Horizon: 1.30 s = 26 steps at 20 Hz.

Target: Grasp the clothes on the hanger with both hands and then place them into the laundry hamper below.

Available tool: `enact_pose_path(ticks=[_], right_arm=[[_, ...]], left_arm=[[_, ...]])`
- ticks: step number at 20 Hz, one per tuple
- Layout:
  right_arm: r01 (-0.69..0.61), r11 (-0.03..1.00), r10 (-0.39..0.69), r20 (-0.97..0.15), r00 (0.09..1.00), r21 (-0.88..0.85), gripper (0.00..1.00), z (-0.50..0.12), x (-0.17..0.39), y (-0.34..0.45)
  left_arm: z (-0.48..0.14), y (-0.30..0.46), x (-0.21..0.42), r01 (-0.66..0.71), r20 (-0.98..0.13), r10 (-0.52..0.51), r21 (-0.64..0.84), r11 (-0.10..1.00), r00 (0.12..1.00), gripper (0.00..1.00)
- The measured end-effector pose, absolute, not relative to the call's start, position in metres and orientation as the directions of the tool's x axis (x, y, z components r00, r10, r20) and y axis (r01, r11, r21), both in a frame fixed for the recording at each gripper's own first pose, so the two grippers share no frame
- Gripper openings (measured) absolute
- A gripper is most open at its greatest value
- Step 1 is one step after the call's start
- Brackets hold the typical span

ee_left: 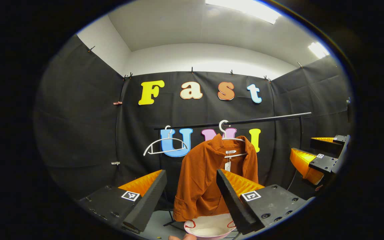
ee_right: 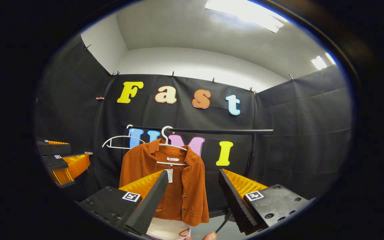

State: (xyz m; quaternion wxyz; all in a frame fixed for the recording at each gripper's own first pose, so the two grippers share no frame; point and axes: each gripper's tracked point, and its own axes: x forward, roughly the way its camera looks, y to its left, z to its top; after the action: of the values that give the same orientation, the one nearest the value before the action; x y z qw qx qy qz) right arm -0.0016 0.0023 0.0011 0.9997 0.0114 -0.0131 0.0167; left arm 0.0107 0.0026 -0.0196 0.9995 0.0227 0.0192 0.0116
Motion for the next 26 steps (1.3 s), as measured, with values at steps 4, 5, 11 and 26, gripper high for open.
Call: enact_pose_path(ticks=[4,5,11,26], right_arm=[[-0.047,0.998,0.046,0.032,0.998,0.037,0.97,0.003,0.011,0.008],[-0.047,0.998,0.046,0.027,0.999,0.034,0.97,0.000,0.018,0.012],[-0.054,0.998,0.054,-0.007,0.999,-0.011,0.99,-0.012,0.044,0.011],[-0.123,0.991,0.125,-0.033,0.992,0.053,0.98,-0.093,0.194,0.018]], left_arm=[[-0.022,-0.002,0.011,-0.012,-0.046,0.014,0.057,0.998,0.999,0.95],[-0.022,-0.003,0.011,-0.007,-0.048,0.010,0.055,0.998,0.999,0.95],[-0.024,-0.024,0.037,0.048,-0.054,-0.046,0.027,0.999,0.997,0.95],[-0.102,-0.068,0.208,0.050,-0.100,-0.042,0.081,0.995,0.994,0.95]])
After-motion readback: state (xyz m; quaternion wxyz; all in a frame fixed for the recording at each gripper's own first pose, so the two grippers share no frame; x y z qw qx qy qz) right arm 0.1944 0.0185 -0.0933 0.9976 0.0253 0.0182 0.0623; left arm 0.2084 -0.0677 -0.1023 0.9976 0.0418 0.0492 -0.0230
